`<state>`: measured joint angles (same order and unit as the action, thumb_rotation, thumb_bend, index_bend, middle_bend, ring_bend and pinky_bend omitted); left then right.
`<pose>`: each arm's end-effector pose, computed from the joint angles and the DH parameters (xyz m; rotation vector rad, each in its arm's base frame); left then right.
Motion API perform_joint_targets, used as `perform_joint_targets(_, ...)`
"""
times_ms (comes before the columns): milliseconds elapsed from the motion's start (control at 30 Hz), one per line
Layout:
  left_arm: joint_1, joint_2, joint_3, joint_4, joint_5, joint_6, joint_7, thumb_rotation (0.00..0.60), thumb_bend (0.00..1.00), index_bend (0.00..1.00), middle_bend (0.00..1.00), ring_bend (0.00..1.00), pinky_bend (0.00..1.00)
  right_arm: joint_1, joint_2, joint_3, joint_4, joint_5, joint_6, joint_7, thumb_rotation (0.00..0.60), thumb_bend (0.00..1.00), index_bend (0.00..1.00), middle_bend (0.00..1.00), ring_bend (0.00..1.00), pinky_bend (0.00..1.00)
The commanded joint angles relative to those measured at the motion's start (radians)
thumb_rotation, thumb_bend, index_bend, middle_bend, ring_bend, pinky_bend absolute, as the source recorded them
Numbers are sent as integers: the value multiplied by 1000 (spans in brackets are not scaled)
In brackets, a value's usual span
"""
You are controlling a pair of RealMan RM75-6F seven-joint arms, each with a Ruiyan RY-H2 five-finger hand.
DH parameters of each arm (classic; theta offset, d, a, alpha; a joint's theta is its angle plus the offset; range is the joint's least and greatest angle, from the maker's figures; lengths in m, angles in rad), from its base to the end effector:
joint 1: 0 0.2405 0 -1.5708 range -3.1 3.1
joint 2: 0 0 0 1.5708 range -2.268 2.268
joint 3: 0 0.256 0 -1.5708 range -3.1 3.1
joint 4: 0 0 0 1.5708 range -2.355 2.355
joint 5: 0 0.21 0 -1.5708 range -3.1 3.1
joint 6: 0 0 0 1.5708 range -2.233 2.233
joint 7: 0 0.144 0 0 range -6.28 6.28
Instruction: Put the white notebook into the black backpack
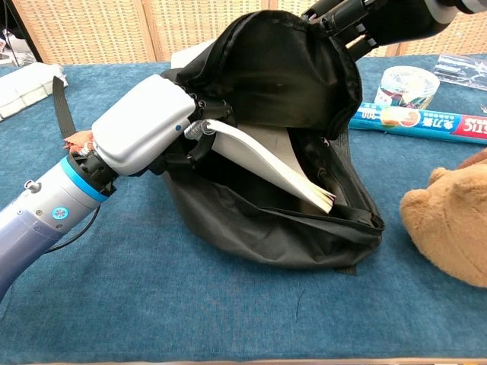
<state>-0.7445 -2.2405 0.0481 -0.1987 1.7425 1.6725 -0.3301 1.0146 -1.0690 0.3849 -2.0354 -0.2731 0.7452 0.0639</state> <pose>-0.1301 0.3075 -0.0886 -1.9141 -0.2375 -1.5998 -0.0416 -0.3439 0.0810 1.4786 -1.9852 1.1122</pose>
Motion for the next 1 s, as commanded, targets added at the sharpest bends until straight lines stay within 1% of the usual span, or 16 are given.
perform_joint_targets(33, 0, -1, 0, 4, -7, -5, 13, 600, 694, 781, 631, 542, 564, 1, 2, -2, -4, -5, 0, 4, 600, 733, 584, 481, 349, 476)
perform_joint_targets(200, -8, 1, -2, 15, -18, -21, 33, 600, 693, 781, 631, 540, 564, 2, 4, -7, -11, -14, 1, 12, 600, 733, 586, 483, 350, 476)
perform_joint_targets(267, -13, 3, -3, 19, -23, -43, 47, 600, 693, 779, 631, 538, 564, 4, 5, -9, -13, -17, 1, 16, 600, 733, 586, 483, 350, 476)
perform_joint_targets(300, -19, 4, -9, 27, -33, -76, 62, 600, 693, 775, 631, 535, 564, 4, 6, -11, -17, -19, 3, 16, 600, 733, 586, 483, 350, 476)
perform_joint_targets(367, -23, 5, -15, 23, -45, -105, 70, 600, 692, 763, 625, 523, 564, 6, 5, -15, -19, -23, 8, 16, 600, 733, 586, 483, 350, 477)
perform_joint_targets(467, -19, 16, -17, -1, -56, -137, 60, 600, 677, 705, 564, 467, 564, 9, 2, -23, -19, -27, 18, 13, 600, 732, 586, 483, 350, 477)
perform_joint_targets(567, -7, 40, -8, -33, -54, -132, 39, 600, 635, 584, 439, 364, 512, 9, -1, -27, -19, -31, 27, 15, 600, 733, 586, 483, 350, 477)
perform_joint_targets(633, 5, 65, 3, -65, -47, -119, 16, 600, 601, 474, 322, 283, 446, 8, -1, -30, -21, -35, 32, 16, 600, 733, 586, 483, 350, 477)
perform_joint_targets(700, 16, 90, 13, -93, -38, -94, -2, 600, 566, 390, 238, 224, 399, 7, -2, -34, -21, -41, 38, 14, 600, 733, 586, 483, 350, 477)
perform_joint_targets(767, 35, 137, 31, -146, -26, -73, -34, 600, 522, 306, 149, 160, 344, 6, -6, -37, -19, -46, 46, 15, 600, 733, 586, 483, 350, 477)
perform_joint_targets(833, 41, 168, 37, -188, -21, -65, -38, 600, 466, 216, 56, 97, 296, 6, -9, -39, -16, -49, 50, 15, 600, 733, 587, 485, 350, 477)
perform_joint_targets(933, 53, 224, 50, -269, -10, -46, -50, 600, 392, 128, 4, 42, 255, 7, -16, -42, -10, -51, 56, 14, 600, 733, 587, 485, 350, 476)
perform_joint_targets(1000, 66, 282, 70, -353, 7, -28, -74, 600, 352, 103, 0, 17, 236, 9, -22, -47, -1, -52, 63, 10, 600, 732, 587, 485, 350, 476)
